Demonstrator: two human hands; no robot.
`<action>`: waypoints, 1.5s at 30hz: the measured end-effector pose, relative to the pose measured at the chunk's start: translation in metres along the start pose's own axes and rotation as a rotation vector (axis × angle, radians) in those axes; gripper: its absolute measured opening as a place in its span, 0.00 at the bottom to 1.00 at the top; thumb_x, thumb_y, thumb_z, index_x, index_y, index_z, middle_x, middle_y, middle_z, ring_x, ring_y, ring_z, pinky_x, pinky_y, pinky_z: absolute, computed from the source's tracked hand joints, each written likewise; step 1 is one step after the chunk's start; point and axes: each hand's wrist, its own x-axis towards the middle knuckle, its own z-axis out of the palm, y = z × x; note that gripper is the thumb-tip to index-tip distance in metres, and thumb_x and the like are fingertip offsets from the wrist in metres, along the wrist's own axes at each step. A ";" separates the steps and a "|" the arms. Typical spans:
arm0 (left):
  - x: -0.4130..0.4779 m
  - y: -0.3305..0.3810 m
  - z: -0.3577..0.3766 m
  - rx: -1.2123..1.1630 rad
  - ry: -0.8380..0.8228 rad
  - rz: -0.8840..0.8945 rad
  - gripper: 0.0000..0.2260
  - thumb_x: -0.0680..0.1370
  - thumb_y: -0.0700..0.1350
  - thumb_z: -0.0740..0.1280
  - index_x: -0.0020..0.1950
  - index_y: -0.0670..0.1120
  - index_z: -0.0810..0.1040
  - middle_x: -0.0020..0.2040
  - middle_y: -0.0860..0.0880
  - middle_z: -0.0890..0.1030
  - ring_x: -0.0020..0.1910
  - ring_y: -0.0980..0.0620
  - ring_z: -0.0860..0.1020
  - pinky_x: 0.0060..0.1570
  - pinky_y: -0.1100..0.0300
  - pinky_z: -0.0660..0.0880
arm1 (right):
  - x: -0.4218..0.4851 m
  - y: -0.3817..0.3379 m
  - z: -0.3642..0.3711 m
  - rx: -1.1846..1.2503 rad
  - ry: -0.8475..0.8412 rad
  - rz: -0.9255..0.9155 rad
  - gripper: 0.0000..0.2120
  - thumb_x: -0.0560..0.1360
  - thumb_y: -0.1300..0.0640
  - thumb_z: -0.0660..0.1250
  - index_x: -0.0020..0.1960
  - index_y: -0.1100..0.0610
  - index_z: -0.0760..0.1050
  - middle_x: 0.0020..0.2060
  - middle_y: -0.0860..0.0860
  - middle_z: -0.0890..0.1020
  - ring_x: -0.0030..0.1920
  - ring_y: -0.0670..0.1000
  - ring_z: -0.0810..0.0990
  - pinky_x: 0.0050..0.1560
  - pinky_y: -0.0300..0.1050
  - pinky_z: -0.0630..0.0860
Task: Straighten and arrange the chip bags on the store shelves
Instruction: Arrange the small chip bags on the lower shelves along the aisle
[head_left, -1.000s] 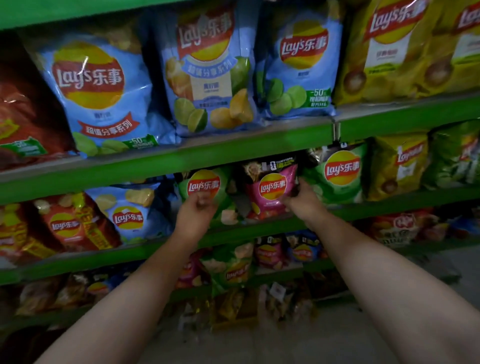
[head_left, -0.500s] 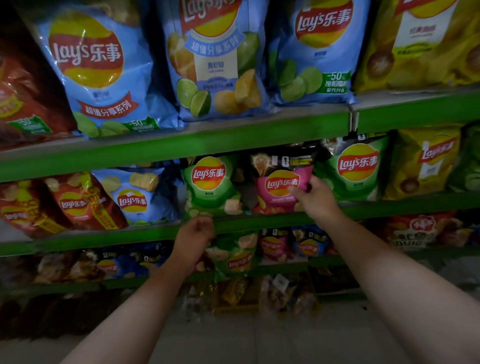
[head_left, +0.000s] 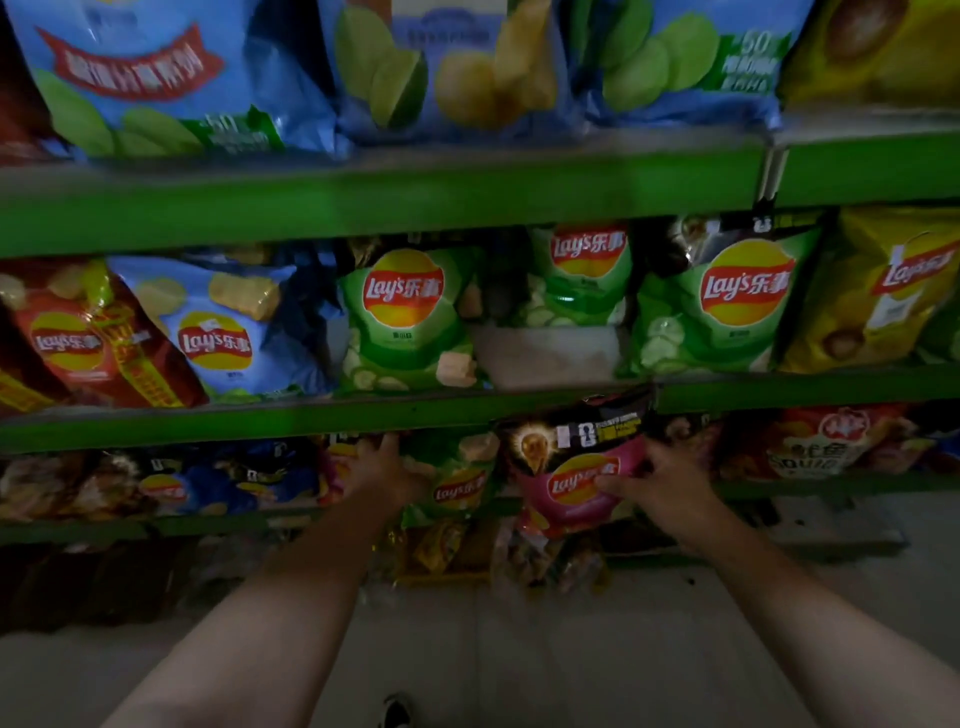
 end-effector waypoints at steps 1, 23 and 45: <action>0.005 -0.002 0.005 0.040 -0.010 -0.002 0.41 0.67 0.60 0.74 0.75 0.52 0.60 0.71 0.41 0.60 0.69 0.35 0.64 0.63 0.43 0.71 | 0.001 0.012 0.005 -0.016 -0.012 0.010 0.13 0.68 0.64 0.75 0.47 0.52 0.77 0.43 0.47 0.83 0.37 0.39 0.83 0.31 0.32 0.76; -0.019 -0.136 0.025 -0.272 0.049 0.028 0.24 0.67 0.43 0.78 0.62 0.48 0.80 0.52 0.47 0.81 0.47 0.52 0.77 0.39 0.65 0.71 | 0.069 0.100 0.097 -0.257 0.125 0.214 0.13 0.73 0.57 0.71 0.55 0.61 0.77 0.51 0.58 0.81 0.52 0.61 0.79 0.57 0.59 0.76; 0.018 -0.165 -0.014 -0.227 -0.083 0.222 0.18 0.65 0.45 0.81 0.49 0.60 0.81 0.48 0.57 0.78 0.42 0.64 0.78 0.39 0.72 0.74 | 0.158 0.115 0.226 -0.370 0.200 0.355 0.31 0.71 0.50 0.72 0.68 0.64 0.68 0.65 0.63 0.73 0.64 0.64 0.72 0.62 0.54 0.70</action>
